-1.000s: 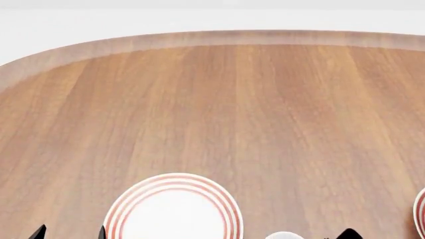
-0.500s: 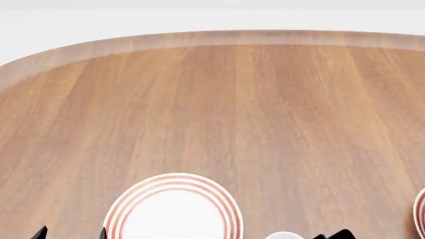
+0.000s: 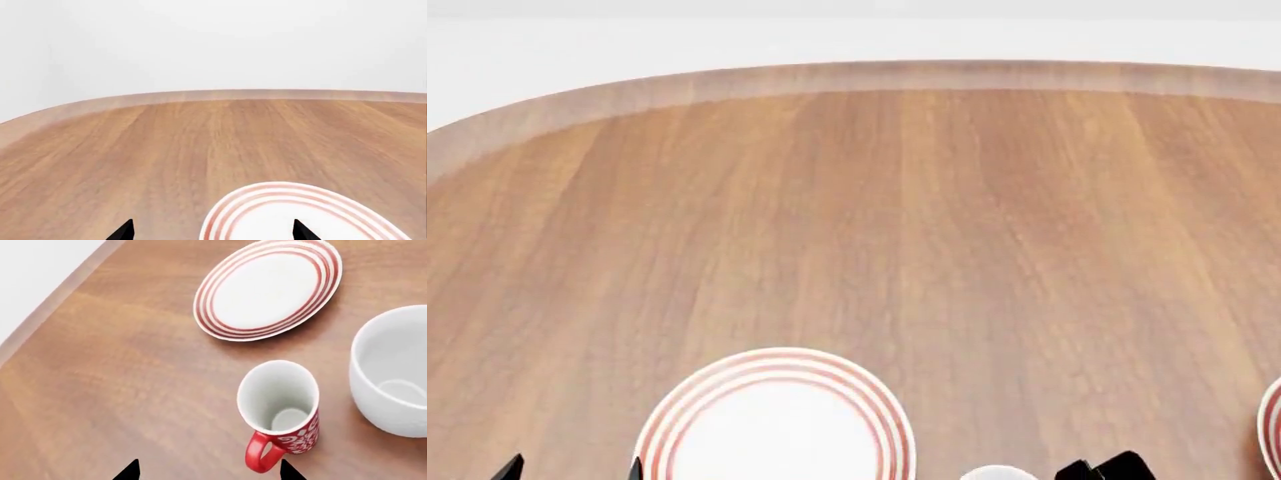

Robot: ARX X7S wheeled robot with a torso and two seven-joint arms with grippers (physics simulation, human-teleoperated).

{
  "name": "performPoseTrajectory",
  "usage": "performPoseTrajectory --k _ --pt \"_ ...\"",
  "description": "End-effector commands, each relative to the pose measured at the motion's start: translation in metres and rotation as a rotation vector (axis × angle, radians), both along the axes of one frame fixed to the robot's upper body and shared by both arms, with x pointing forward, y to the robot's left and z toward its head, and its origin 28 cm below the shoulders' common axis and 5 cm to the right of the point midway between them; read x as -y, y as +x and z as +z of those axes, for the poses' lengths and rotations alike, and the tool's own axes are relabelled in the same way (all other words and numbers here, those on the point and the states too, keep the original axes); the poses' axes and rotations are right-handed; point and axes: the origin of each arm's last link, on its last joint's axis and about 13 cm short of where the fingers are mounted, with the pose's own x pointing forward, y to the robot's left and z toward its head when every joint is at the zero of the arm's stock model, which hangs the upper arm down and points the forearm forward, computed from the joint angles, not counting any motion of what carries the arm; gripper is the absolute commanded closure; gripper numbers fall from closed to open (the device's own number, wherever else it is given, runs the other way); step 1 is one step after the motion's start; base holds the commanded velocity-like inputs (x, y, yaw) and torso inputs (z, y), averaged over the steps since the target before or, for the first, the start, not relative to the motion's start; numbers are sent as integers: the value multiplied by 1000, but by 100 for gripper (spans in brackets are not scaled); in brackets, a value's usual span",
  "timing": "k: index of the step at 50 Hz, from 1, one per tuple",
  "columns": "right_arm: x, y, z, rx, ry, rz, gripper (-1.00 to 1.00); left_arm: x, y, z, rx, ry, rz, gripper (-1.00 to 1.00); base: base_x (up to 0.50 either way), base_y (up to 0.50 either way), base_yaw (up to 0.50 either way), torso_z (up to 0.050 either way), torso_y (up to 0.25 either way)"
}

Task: Put the red mug on the left plate.

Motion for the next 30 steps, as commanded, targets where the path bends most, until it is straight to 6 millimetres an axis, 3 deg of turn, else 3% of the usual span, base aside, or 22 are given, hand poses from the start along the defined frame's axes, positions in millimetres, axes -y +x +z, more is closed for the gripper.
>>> performPoseTrajectory --k 1,30 --pt "-2 7 -6 -14 -60 -26 -100 0 0 0 1 1 -3 -100 0 0 0 0 0" --pt "-3 24 -14 -105 -126 -59 -100 0 0 0 0 -2 -3 -100 0 0 0 0 0"
